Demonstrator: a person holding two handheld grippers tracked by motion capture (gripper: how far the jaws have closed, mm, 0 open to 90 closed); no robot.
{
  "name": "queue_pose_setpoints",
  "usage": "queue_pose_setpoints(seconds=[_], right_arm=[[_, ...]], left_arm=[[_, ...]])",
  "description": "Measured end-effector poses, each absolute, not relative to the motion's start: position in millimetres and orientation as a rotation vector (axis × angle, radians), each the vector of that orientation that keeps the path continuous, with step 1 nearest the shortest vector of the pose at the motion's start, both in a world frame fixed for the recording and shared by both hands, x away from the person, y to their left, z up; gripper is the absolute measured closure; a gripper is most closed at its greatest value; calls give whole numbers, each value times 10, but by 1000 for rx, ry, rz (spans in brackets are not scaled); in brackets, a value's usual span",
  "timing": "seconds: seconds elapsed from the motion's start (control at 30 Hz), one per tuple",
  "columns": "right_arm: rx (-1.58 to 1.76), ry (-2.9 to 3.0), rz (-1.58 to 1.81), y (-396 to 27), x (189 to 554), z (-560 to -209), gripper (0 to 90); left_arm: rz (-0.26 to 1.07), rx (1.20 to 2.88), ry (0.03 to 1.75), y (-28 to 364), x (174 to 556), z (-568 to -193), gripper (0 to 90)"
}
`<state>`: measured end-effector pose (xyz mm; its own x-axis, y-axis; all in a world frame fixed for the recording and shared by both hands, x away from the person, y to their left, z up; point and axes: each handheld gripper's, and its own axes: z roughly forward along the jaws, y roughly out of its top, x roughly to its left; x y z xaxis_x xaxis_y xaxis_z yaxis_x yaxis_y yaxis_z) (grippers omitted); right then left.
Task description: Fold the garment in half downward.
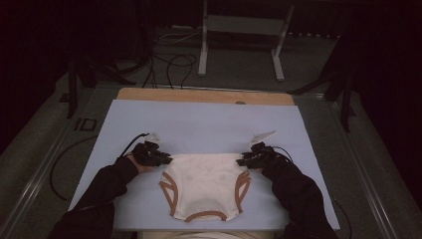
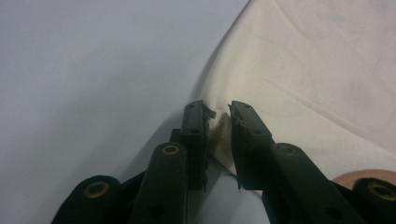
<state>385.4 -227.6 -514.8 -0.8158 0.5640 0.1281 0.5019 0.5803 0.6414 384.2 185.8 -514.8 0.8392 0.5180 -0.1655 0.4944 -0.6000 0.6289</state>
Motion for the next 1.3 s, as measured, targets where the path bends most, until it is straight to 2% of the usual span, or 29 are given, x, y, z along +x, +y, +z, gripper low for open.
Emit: queue_pose_setpoints(seconds=[0.13, 0.27, 1.1, 1.3], right_arm=[[903, 2733, 1041, -2279, 3863, -5133, 825], [888, 2735, 1036, -2269, 3861, -5107, 862], [956, 2643, 1087, -2365, 4036, -4913, 864], [974, 2627, 1099, -2381, 4088, -4907, 864]], left_arm=[[46, 2318, 738, 1880, 3831, -5149, 810], [51, 2319, 743, 1882, 3825, -5127, 852], [215, 2242, 720, 1799, 4067, -4909, 859], [213, 2237, 717, 1778, 4137, -4899, 859]])
